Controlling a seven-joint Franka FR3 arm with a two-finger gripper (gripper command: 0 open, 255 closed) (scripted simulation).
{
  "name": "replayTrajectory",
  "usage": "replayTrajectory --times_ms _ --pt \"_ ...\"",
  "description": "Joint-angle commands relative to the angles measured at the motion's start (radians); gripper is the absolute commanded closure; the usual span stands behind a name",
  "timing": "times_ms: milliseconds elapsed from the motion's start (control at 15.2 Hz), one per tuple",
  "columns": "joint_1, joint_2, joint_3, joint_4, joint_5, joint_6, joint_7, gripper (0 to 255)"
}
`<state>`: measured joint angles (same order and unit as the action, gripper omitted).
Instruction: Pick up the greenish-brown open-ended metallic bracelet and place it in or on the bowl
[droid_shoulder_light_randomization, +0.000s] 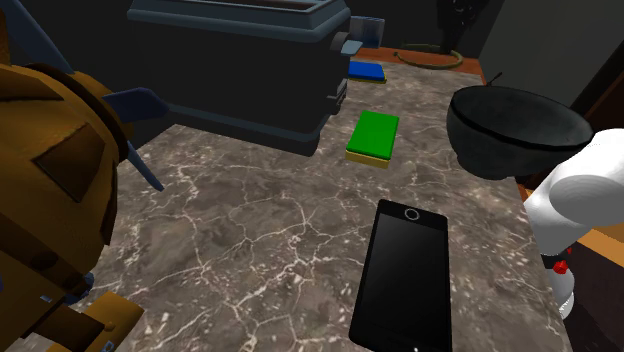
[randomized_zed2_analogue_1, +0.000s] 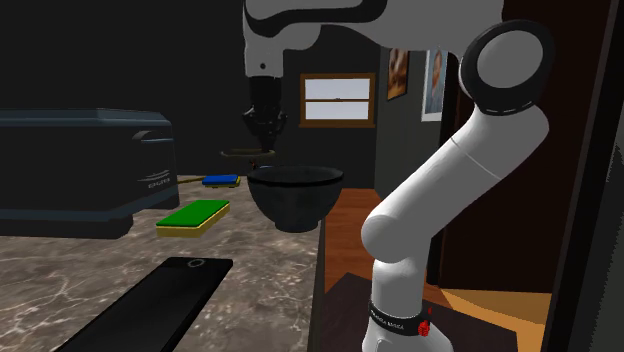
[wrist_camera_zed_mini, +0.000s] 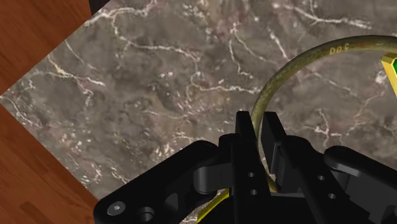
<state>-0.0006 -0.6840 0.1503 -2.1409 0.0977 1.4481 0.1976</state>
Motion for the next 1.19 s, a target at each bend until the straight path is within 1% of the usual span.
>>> replayTrajectory --times_ms 0,462,528,792,1122 --pt "-0.002 0.013 -0.003 0.037 -0.003 -0.024 -0.001 255" --pt "-0.005 0.055 -0.006 0.166 -0.008 -0.111 0.004 255" --pt "-0.006 0.056 -0.006 0.169 -0.009 -0.113 0.004 255" --pt "0.014 -0.073 0.014 0.097 0.022 -0.167 0.039 255" --pt "0.039 -0.223 0.042 0.036 0.068 -0.252 0.090 255"
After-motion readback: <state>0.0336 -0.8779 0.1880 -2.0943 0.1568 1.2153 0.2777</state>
